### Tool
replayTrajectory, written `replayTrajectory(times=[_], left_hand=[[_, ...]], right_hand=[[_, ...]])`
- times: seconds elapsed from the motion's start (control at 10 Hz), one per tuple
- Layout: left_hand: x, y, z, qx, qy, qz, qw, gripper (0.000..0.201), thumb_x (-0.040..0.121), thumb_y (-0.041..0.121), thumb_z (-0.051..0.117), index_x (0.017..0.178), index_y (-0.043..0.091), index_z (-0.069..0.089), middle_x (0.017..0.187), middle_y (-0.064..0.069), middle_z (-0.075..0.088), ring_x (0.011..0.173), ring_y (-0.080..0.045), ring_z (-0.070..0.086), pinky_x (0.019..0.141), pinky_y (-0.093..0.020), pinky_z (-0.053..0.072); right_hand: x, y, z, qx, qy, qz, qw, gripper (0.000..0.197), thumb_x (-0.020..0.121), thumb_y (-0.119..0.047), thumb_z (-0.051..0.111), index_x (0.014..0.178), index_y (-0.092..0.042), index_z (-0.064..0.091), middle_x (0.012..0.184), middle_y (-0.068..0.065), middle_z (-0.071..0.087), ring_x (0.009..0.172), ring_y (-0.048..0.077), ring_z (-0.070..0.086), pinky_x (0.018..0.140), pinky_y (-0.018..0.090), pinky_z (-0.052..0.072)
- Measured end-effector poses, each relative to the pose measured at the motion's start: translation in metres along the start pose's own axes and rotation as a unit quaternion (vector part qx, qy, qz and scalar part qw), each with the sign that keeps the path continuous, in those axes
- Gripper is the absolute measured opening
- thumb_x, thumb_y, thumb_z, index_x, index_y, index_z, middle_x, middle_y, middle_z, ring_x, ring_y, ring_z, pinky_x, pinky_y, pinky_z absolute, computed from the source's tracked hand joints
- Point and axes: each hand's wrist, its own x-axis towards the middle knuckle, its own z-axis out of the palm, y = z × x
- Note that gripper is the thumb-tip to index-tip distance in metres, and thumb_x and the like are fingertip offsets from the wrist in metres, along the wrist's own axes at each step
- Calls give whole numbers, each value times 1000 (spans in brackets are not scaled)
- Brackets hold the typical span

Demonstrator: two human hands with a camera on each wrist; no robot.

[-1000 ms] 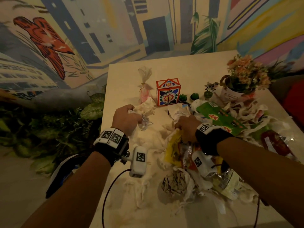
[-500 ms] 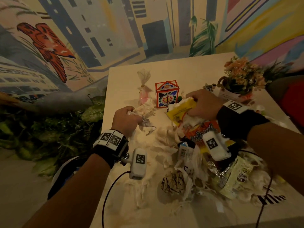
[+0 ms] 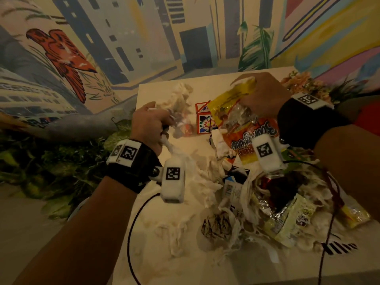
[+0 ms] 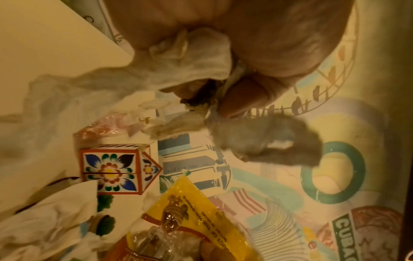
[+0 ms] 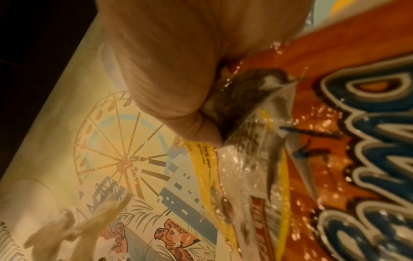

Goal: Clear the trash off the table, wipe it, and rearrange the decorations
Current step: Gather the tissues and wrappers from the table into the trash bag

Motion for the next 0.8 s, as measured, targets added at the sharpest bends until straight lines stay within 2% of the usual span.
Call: replayTrajectory(times=[0.1,0.2,0.3,0.4,0.5,0.6,0.7,0.8], left_hand=[[2,11,-5,3,-22,8,1000,16,66,4,51,76,8,64,66,-9,47,41,-13,42,43,-17,33],[10,16,-24,6,28,27,999,30,65,-9,49,90,5,59,59,-6,53,56,-22,45,52,-27,34],[21,18,-61,18,47,19,999,35,59,-3,52,94,1,56,66,-9,50,60,-23,43,52,-30,34],[34,18,-103,55,67,13,996,29,58,9,56,86,14,56,82,-8,57,76,-24,57,72,-39,50],[50,9,-161,39,108,9,993,24,67,8,57,88,19,58,89,-8,60,80,-24,61,78,-42,53],[61,-6,-220,7,156,10,988,26,77,-2,55,74,24,58,76,-4,58,70,-19,58,76,-39,54],[77,-24,-273,126,123,27,984,17,67,-6,71,70,10,74,86,-21,64,84,-33,61,81,-39,50],[85,-43,-313,156,120,-25,980,8,67,-4,74,75,-3,72,82,-18,61,83,-31,55,68,-24,44]], right_hand=[[5,-8,6,10,19,-2,1000,33,80,1,56,108,-12,68,110,9,68,100,22,61,86,23,43],[8,-23,20,10,7,-26,1000,32,79,3,55,105,-10,69,111,11,67,103,26,60,91,27,45],[13,-38,42,8,-7,-38,999,30,80,0,55,105,-12,68,111,10,68,103,25,60,95,34,46],[21,-56,68,3,-6,-37,999,32,79,-6,56,108,-16,67,111,7,68,104,24,61,96,33,47],[31,-81,102,4,-10,-50,999,33,80,-10,55,111,-14,67,115,8,67,106,24,60,99,32,45],[42,-113,142,15,-15,-59,998,31,82,-7,56,110,-16,68,111,2,67,102,19,60,93,25,43],[46,-150,183,38,-12,-68,997,30,81,-5,56,107,-14,67,101,-4,63,94,10,55,86,18,39],[46,-187,226,103,-9,-60,993,29,74,-8,55,98,-17,68,96,-3,65,89,11,58,84,21,47]])
